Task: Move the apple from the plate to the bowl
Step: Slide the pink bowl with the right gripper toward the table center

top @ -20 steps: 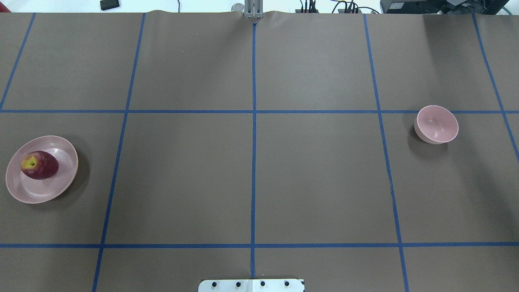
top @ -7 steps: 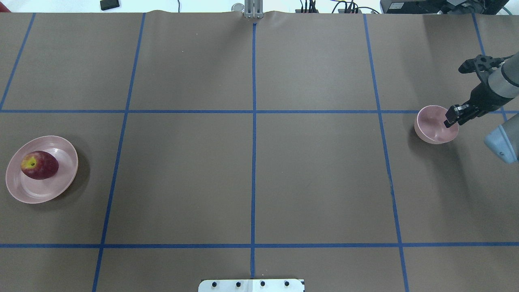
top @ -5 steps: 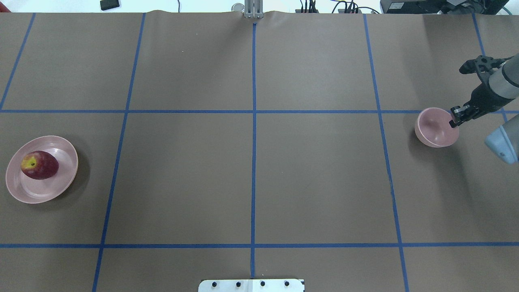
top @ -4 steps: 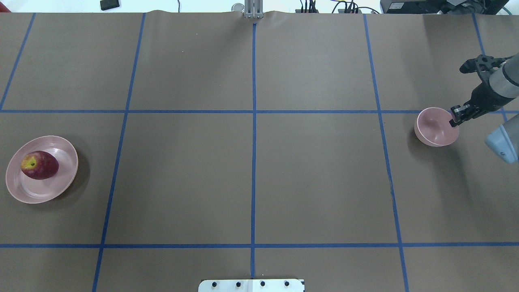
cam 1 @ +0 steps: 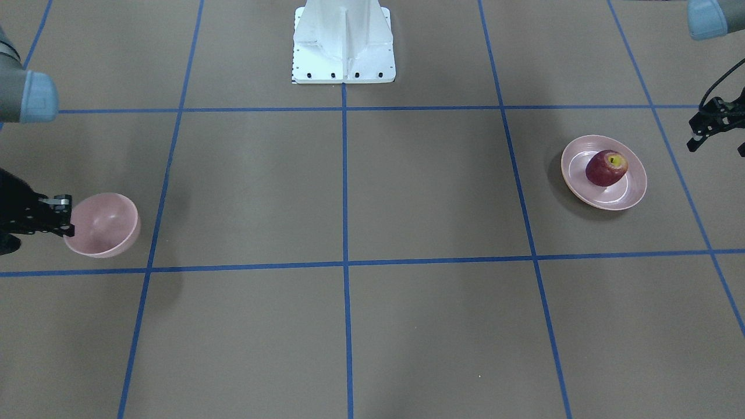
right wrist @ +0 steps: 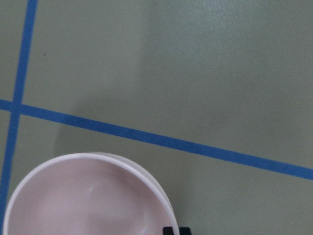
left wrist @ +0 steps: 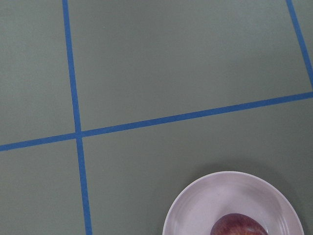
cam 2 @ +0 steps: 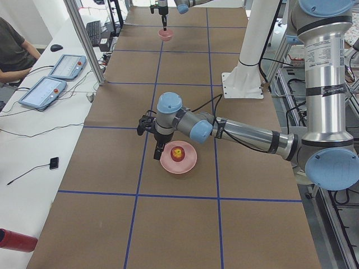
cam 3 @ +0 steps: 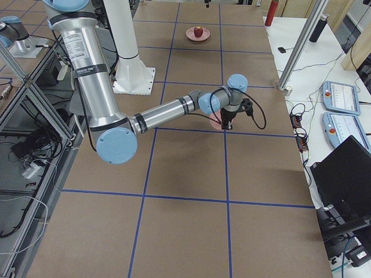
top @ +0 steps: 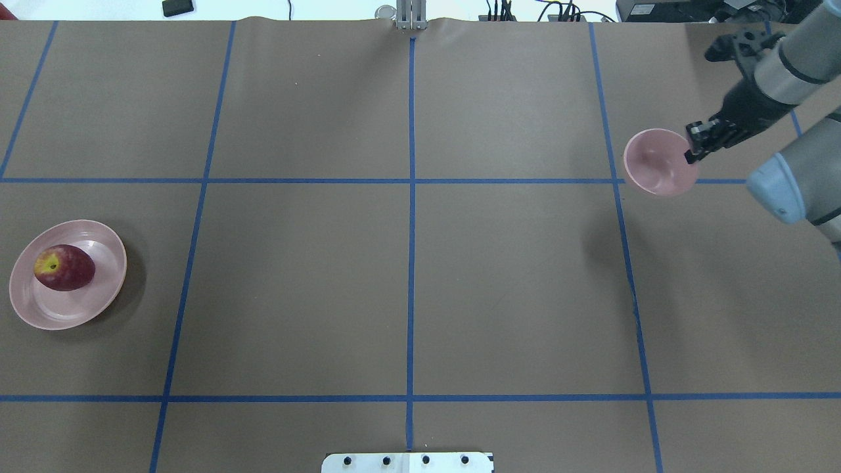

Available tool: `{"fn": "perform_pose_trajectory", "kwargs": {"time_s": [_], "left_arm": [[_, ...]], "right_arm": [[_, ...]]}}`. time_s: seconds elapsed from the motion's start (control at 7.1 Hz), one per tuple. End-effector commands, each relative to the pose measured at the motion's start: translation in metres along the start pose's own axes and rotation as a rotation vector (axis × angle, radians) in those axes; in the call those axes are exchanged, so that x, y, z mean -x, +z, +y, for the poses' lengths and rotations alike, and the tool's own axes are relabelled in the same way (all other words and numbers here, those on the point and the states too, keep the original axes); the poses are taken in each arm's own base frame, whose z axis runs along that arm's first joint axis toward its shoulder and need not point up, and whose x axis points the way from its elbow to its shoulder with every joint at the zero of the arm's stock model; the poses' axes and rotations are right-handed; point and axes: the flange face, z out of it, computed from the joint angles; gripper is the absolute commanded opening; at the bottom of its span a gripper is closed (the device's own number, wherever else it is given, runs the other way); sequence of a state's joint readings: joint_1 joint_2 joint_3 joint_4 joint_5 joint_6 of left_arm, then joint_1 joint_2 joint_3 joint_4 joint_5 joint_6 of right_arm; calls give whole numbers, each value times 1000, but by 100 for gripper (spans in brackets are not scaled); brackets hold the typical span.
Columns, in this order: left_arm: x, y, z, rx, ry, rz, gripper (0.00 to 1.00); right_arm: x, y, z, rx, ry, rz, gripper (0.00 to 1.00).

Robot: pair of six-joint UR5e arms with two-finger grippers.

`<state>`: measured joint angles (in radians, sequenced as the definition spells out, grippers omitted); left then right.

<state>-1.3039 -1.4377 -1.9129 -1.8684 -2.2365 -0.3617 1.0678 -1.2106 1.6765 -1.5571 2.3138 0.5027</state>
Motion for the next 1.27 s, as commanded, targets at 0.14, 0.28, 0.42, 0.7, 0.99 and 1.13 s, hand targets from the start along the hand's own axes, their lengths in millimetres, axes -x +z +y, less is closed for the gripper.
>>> {"fn": "perform_pose_trajectory", "kwargs": {"time_s": [0.14, 0.28, 0.42, 0.7, 0.99, 1.13], "left_arm": [[3, 3, 3, 8, -4, -2, 97], [2, 2, 3, 7, -3, -2, 97], [3, 3, 3, 10, -5, -1, 97], [2, 2, 4, 11, -6, 0, 97], [0, 3, 6, 26, -10, 29, 97], [1, 4, 6, 29, -12, 29, 97]], "right_arm": [[228, 34, -10, -12, 150, 8, 0], [274, 54, -11, -32, 202, 12, 0], [292, 106, -6, -30, 197, -22, 0], [307, 114, -21, -81, 300, -115, 0], [315, 122, -26, -69, 305, -103, 0], [317, 131, -27, -58, 312, -91, 0]]}}
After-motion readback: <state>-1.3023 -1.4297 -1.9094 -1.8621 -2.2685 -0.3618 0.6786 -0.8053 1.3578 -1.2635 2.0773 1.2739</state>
